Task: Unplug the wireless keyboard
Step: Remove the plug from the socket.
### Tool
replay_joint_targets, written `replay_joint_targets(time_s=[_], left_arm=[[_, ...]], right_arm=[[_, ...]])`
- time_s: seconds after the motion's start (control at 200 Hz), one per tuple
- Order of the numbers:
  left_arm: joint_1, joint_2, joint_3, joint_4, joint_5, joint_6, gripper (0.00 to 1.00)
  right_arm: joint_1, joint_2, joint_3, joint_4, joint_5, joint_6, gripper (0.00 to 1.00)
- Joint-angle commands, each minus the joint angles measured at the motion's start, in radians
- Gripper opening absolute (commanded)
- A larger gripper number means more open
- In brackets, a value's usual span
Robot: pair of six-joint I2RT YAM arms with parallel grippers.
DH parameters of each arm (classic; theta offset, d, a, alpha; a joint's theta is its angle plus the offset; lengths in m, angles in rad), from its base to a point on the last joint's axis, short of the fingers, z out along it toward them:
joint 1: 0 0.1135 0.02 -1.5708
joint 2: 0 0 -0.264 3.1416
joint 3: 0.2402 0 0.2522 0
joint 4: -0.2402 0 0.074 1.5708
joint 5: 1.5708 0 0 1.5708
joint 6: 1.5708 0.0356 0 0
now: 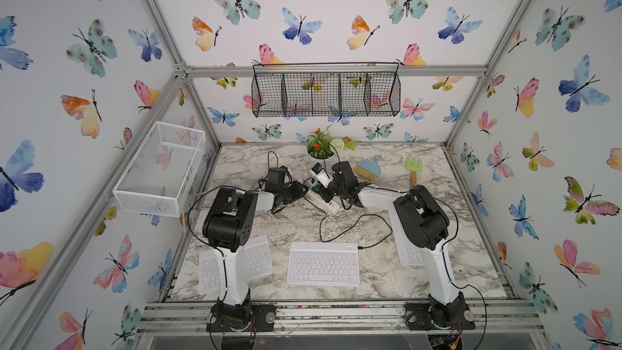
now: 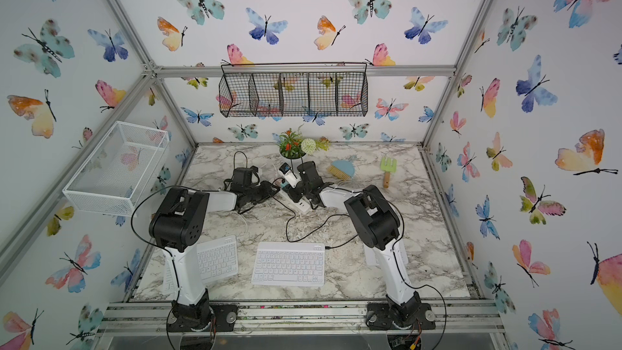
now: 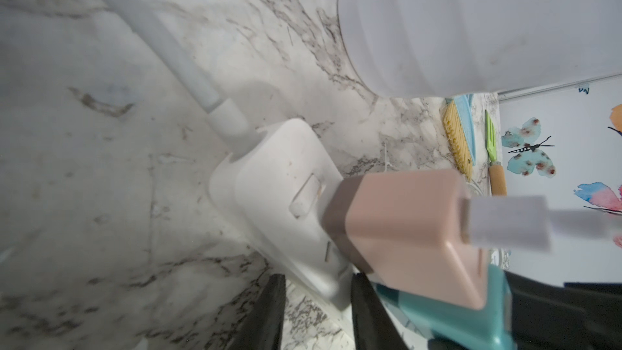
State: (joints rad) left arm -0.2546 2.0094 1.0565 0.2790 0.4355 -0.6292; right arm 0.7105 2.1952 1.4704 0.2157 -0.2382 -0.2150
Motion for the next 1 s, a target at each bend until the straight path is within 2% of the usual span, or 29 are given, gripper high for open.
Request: replay_joint_targets(time_s=[0.0, 0.095, 0.225, 0.335, 0.44, 0.691, 0.946, 0.996], left_arm=[[-0.009, 0.086, -0.034, -0.207, -0.084, 0.022, 0.34], [-0.009, 0.088, -0.027, -0.211, -0.086, 0.022, 0.34], [-0.006, 0.091, -0.018, -0.213, -0.09, 0.02, 0.34], [-0.002, 0.086, -0.012, -0.21, -0.084, 0.013, 0.34], [0.006, 0.07, -0.006, -0.21, -0.075, 0.017, 0.35], [0.014, 0.0, 0.009, -0.219, -0.021, 0.053, 0.39], [0.017, -0.135, -0.004, -0.221, 0.039, 0.17, 0.52], [0.017, -0.16, -0.009, -0.213, 0.086, 0.2, 0.53]], right_arm=[[0.103, -0.079, -0.002, 0.108, -0.003, -0.176, 0.16], [0.113, -0.102, -0.055, 0.162, 0.051, -0.238, 0.16], [0.11, -0.118, -0.064, 0.156, 0.053, -0.221, 0.16], [0.086, -0.114, -0.023, 0.083, -0.031, -0.142, 0.16], [0.049, -0.147, -0.072, 0.119, -0.091, -0.072, 0.16], [-0.034, -0.226, -0.164, 0.11, -0.224, -0.011, 0.16], [-0.119, -0.286, -0.249, 0.112, -0.359, 0.045, 0.17], [-0.126, -0.292, -0.258, 0.091, -0.375, 0.037, 0.16]])
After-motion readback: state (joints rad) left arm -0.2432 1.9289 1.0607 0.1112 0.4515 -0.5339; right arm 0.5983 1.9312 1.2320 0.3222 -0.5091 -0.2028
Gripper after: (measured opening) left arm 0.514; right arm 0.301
